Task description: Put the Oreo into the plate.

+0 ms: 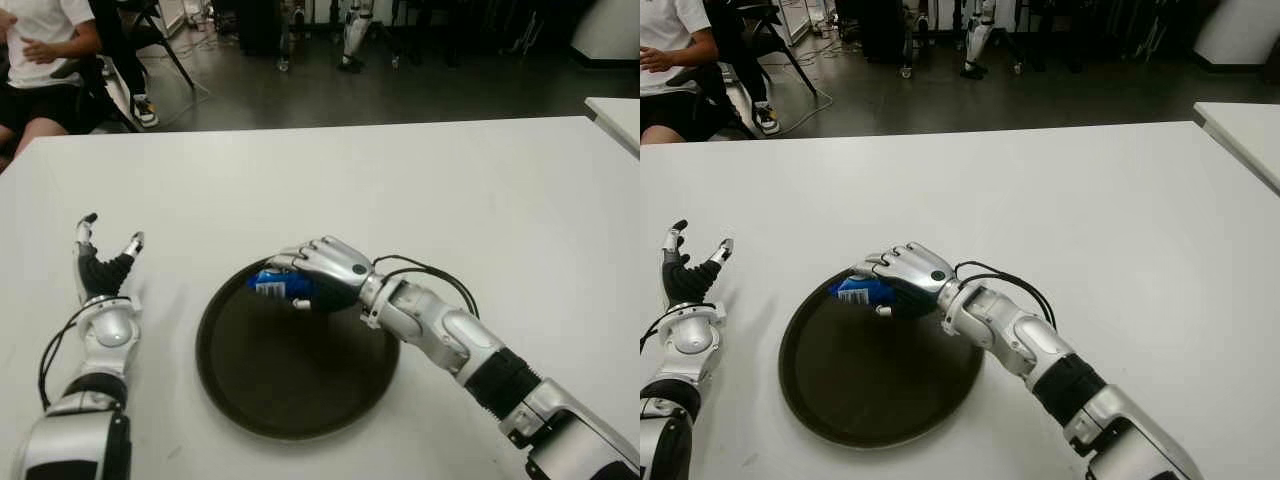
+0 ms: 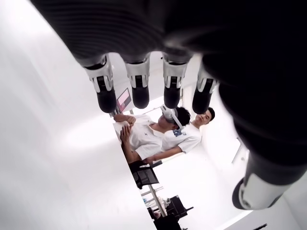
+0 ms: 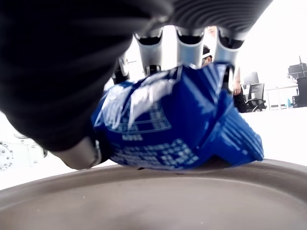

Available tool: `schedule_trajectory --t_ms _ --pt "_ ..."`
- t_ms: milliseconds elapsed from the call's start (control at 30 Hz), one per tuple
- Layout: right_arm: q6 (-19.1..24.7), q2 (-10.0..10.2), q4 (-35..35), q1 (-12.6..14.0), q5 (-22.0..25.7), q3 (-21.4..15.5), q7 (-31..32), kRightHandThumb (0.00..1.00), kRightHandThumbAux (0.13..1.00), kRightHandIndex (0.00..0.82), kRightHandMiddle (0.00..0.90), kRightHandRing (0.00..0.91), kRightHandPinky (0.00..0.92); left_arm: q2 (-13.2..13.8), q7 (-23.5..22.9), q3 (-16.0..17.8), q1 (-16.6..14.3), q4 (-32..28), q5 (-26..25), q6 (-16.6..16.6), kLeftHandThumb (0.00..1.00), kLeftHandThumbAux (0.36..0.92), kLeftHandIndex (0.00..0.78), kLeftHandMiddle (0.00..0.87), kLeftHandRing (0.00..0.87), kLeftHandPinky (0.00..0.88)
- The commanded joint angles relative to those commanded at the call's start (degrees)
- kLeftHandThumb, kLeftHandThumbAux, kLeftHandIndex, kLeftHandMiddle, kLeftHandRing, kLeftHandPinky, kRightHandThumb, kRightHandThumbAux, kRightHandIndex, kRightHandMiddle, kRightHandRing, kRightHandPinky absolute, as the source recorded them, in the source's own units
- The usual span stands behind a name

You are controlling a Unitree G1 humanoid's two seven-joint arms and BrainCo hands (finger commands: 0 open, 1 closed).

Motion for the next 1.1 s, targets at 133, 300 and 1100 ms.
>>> schedule_trajectory --t_ms 133,300,1100 --pt "-0.6 -0.1 0.0 -0.1 0.2 -0.1 0.5 0.842 0.678 0.415 0.521 0.806 0.795 -0.1 0.1 0.0 0.0 -0.1 0.1 0.0 0.000 0.654 0.024 0.016 0.000 0.000" --pt "-2.9 0.1 0.7 0.0 2.1 -0.6 0.4 0.844 0.678 0.412 0.518 0.824 0.828 -0.2 0.0 0.1 0.0 -0.2 0.0 -0.3 0.000 0.666 0.013 0.011 0.000 0.000" --pt "-11.3 2.3 7.1 -0.4 3.0 -2.5 -9.5 0.846 0.674 0.425 0.529 0.789 0.787 -0.3 -0.8 0.3 -0.1 -0.2 -0.5 -0.3 0.000 0.651 0.017 0.008 0.000 0.000"
